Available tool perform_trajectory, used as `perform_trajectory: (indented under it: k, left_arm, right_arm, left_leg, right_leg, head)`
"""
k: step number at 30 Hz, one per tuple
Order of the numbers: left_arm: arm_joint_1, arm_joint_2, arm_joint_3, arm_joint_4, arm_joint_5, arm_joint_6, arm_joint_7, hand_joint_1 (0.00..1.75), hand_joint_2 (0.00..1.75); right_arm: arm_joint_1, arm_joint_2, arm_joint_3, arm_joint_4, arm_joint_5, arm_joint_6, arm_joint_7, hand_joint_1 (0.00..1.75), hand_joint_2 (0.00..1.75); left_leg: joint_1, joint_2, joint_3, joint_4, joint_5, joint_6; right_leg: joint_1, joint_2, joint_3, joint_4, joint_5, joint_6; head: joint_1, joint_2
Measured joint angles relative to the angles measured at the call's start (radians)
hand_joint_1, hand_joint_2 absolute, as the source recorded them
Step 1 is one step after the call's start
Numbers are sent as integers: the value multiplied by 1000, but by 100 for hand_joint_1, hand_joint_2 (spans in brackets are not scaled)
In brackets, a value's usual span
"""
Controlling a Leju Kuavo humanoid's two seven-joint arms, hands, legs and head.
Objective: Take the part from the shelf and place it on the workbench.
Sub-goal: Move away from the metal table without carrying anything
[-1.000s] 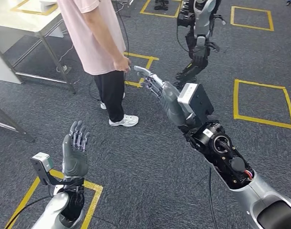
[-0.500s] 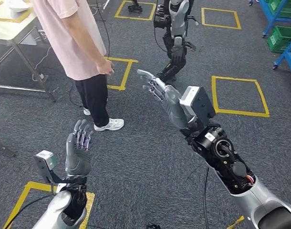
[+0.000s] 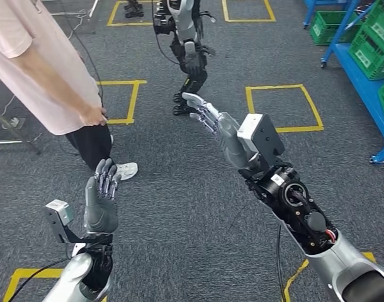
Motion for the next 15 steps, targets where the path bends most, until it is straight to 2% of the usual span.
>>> perform_trajectory:
  k: [1, 2, 3, 4, 5, 6, 7, 8, 10, 11, 12, 14, 15]
  left_arm:
    - [2, 2, 0, 0, -1, 0, 0, 0, 0]
    - [3, 4, 0, 0, -2, 0, 1, 0, 0]
    - [4, 5, 0, 0, -2, -1, 1, 0, 0]
    - [3, 5, 0, 0, -3, -2, 1, 0, 0]
    - [2, 6, 0, 0, -4, -3, 1, 0, 0]
    - [0, 6, 1, 0, -5, -3, 1, 0, 0]
    - [-1, 7, 1, 0, -6, -3, 2, 0, 0]
    - [-3, 7, 1, -1, -6, -3, 2, 0, 0]
    - [-4, 7, 1, -3, -8, -3, 2, 0, 0]
    - [-5, 6, 1, -5, -9, -3, 2, 0, 0]
    - [-5, 5, 1, -6, -10, -4, 2, 0, 0]
    - [-6, 4, 1, -8, -11, -4, 2, 0, 0]
    - [-5, 5, 1, -8, -12, -4, 2, 0, 0]
  right_arm:
    - [0, 0, 0, 0, 1, 2, 0, 0, 0]
    - [0, 0, 1, 1, 2, 4, 0, 0, 0]
    - [0, 0, 1, 1, 4, 6, 0, 0, 0]
    - [-1, 0, 1, 1, 5, 6, 0, 0, 0]
    - [-2, 0, 1, 1, 6, 7, -1, 0, 0]
    - [-4, 0, 1, 1, 6, 7, -1, 0, 0]
    - [-6, 0, 1, 1, 6, 8, -2, 0, 0]
    - [-7, 1, 0, 2, 6, 8, -2, 0, 0]
    - [-9, 1, 0, 2, 6, 12, -3, 0, 0]
    - [-10, 1, -1, 3, 6, 14, -4, 0, 0]
    - [-13, 1, -2, 3, 6, 15, -5, 0, 0]
    - [-17, 1, -2, 5, 6, 17, -7, 0, 0]
    - [-17, 2, -2, 7, 6, 18, -7, 0, 0]
  left_leg:
    - [0, -5, -28, 48, -10, 0]
    - [0, -7, -39, 59, -1, 2]
    - [0, -9, -28, 24, 28, 6]
    - [0, -16, 1, -45, 68, 11]
    - [-1, -33, 37, -126, 104, 17]
    - [-1, -47, 67, -193, 130, 20]
    - [-2, -57, 86, -235, 142, 22]
    - [-4, -60, 93, -252, 144, 24]
    - [-5, -42, 97, -259, 147, 30]
    - [-3, -34, 101, -265, 150, 35]
    - [-1, -24, 105, -272, 152, 40]
    - [0, -5, 111, -278, 153, 47]
    - [-1, 4, 111, -278, 152, 48]
  right_leg:
    - [1, 12, -1, 0, 0, -1]
    - [2, 24, -1, 0, 0, -1]
    - [3, 37, 0, 0, 0, -2]
    - [3, 48, 1, 1, 1, -1]
    - [3, 59, 2, 1, 0, -1]
    - [4, 69, 1, 2, 1, 2]
    - [3, 78, -1, 3, 1, 6]
    - [2, 86, -4, 2, 2, 11]
    - [-1, 98, -8, 1, 3, 24]
    - [0, 89, -12, 8, -2, 28]
    - [1, 70, -24, 35, -20, 32]
    - [2, 21, -79, 156, -84, 39]
    - [-1, 8, -115, 233, -118, 42]
  head:
    - [-2, 0]
    - [-2, 0]
    - [-3, 0]
    - [-3, 0]
    - [-4, 0]
    - [-4, 0]
    - [-4, 0]
    - [-4, 0]
    - [-4, 0]
    - [-3, 0]
    - [0, 0]
    - [6, 0]
    - [9, 0]
